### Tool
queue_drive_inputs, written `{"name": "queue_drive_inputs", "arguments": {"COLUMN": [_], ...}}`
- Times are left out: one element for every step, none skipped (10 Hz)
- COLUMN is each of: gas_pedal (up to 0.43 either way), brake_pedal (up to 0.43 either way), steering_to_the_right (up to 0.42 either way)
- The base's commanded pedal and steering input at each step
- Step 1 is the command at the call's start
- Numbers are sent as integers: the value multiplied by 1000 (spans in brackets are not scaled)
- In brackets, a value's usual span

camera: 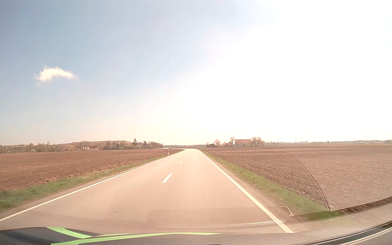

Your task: Follow the waypoints while adhering to traffic rules and regulations

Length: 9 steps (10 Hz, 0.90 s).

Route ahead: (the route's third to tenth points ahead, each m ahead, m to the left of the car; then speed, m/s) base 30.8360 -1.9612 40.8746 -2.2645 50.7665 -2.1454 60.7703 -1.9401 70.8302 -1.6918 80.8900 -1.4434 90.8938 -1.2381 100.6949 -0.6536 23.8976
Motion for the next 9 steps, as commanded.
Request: {"name": "queue_drive_inputs", "arguments": {"gas_pedal": [280,280,280,280,268,268,260,248,248], "brake_pedal": [0,0,0,0,0,0,0,0,0], "steering_to_the_right": [-1,-1,-1,-1,-1,-1,-1,-1,-1]}}
